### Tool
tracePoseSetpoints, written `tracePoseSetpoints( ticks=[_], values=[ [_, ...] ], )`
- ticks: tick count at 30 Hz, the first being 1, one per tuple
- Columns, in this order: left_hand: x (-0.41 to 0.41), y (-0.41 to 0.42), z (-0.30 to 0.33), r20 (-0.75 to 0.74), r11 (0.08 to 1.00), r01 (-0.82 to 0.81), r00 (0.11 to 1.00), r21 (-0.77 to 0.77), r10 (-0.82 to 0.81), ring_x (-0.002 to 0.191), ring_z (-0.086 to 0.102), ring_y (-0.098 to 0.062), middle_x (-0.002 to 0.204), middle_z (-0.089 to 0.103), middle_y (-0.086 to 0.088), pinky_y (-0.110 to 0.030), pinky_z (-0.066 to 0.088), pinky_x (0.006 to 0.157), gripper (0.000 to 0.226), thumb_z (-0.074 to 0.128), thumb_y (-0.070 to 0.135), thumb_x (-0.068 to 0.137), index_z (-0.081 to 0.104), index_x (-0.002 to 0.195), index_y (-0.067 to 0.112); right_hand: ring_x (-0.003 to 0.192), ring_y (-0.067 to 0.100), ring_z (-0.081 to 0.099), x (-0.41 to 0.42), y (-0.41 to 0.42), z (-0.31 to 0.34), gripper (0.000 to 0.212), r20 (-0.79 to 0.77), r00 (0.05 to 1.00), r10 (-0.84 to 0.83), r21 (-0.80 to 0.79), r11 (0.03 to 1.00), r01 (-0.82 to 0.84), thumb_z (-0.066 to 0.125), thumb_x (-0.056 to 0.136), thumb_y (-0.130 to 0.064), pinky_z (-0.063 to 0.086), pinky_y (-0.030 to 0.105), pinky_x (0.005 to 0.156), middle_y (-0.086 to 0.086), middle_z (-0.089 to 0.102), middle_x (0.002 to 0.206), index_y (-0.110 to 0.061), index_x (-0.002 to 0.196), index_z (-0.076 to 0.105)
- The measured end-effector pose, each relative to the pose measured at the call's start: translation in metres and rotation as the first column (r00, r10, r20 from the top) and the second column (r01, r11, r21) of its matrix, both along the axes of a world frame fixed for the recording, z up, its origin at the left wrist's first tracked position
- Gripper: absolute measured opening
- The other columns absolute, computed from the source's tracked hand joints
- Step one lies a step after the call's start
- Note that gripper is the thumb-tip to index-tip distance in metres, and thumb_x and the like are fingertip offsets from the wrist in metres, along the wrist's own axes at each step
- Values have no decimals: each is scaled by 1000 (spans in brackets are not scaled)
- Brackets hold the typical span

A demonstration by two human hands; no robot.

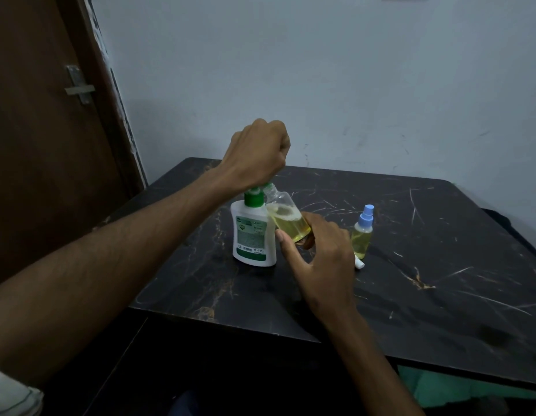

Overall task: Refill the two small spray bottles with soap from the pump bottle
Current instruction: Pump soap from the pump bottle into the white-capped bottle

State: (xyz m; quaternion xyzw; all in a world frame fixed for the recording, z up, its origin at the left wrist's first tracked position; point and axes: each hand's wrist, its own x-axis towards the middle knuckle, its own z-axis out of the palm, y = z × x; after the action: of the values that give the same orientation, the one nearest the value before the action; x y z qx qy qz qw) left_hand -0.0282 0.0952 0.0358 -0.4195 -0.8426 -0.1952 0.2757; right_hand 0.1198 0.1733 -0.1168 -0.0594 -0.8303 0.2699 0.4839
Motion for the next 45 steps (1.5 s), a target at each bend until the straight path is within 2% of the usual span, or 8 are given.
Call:
tracePoseSetpoints(
  ticks=[14, 18, 23, 27, 33, 38, 42, 45],
  values=[
    [1, -1, 2, 25, 1000, 1, 1000, 16, -2, 49, 47, -13, 48, 45, 9, -45, 61, 65, 31, 45, -8, 64, 47, 48, 18, 88, 12, 57, 0, 1, -3, 48, 49, 999, -7, -15, 1000, 8, 57, 98, -59, 36, 21, 83, -8, 66, 99, -21, 125, 66],
    [2, 1, 6, 1, 1000, -1, 1000, 11, 1, 50, 43, -10, 50, 41, 11, -41, 56, 64, 32, 45, -7, 66, 43, 49, 21, 89, 10, 56, 0, 1, -2, 47, 35, 999, -6, -15, 1000, 7, 57, 98, -58, 36, 23, 83, -9, 66, 101, -20, 125, 66],
    [1, -1, -1, 24, 1000, -2, 1000, 8, 1, 51, 48, -15, 50, 45, 10, -44, 59, 65, 31, 45, -8, 66, 47, 49, 19, 87, 10, 56, -1, 1, -2, 47, 44, 999, -6, -8, 1000, 7, 57, 98, -58, 36, 23, 84, -8, 66, 99, -19, 124, 66],
    [1, 2, 4, 11, 1000, 0, 1000, -7, 0, 53, 43, -9, 54, 41, 12, -39, 52, 64, 37, 47, -8, 71, 42, 52, 24, 88, 12, 57, -1, 2, -3, 49, 47, 999, -4, -16, 1000, 4, 57, 98, -58, 35, 21, 84, -7, 67, 100, -18, 124, 67],
    [-2, 2, 0, 21, 1000, -1, 1000, -2, 1, 50, 46, -13, 50, 44, 10, -43, 59, 64, 32, 45, -7, 67, 46, 50, 20, 84, 9, 54, -1, 1, -1, 45, 29, 1000, -9, -3, 1000, 9, 59, 98, -55, 33, 20, 82, -9, 64, 95, -18, 122, 67],
    [0, 1, 3, 10, 1000, 12, 1000, -1, -12, 51, 43, -9, 52, 42, 11, -38, 54, 62, 38, 47, -9, 72, 44, 51, 23, 85, 6, 53, 0, 1, -1, 46, 20, 1000, -3, -5, 1000, 3, 59, 98, -55, 37, 24, 83, -8, 65, 96, -17, 122, 68],
    [0, 3, 4, -2, 1000, -1, 1000, 2, 2, 52, 43, -11, 53, 42, 10, -34, 46, 62, 37, 46, -9, 72, 43, 51, 22, 86, 11, 54, 0, 1, -2, 46, 39, 999, -12, -15, 1000, 13, 58, 97, -57, 31, 13, 83, -8, 65, 96, -18, 121, 67],
    [0, 3, 1, -11, 1000, -4, 1000, 2, 4, 52, 45, -12, 52, 43, 9, -37, 50, 61, 36, 46, -9, 71, 44, 51, 22, 86, 11, 55, 0, 1, -2, 48, 38, 999, -8, -12, 1000, 9, 58, 97, -57, 33, 18, 83, -7, 66, 98, -18, 123, 67]
  ],
)
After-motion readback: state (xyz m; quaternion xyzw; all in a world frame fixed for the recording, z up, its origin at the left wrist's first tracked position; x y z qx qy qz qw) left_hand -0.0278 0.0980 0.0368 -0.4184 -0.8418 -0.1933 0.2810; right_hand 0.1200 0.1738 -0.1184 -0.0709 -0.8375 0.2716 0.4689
